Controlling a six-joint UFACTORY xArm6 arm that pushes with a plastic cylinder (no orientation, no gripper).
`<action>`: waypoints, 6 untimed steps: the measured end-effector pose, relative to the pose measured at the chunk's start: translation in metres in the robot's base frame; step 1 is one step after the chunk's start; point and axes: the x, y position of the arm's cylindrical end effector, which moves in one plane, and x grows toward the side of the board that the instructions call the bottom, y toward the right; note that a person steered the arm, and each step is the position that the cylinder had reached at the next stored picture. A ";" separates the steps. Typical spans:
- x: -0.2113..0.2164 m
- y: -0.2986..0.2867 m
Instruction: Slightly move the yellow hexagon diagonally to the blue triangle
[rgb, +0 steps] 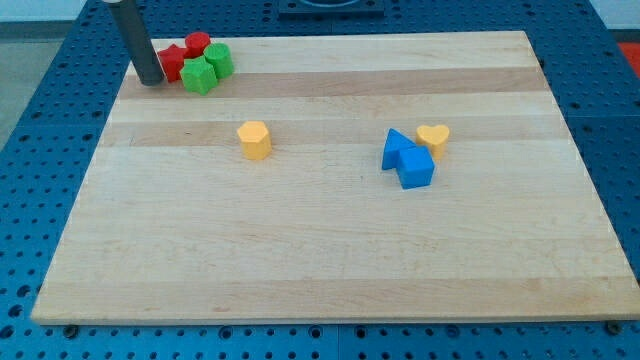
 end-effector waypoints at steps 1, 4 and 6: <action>0.027 0.000; 0.140 0.138; 0.139 0.186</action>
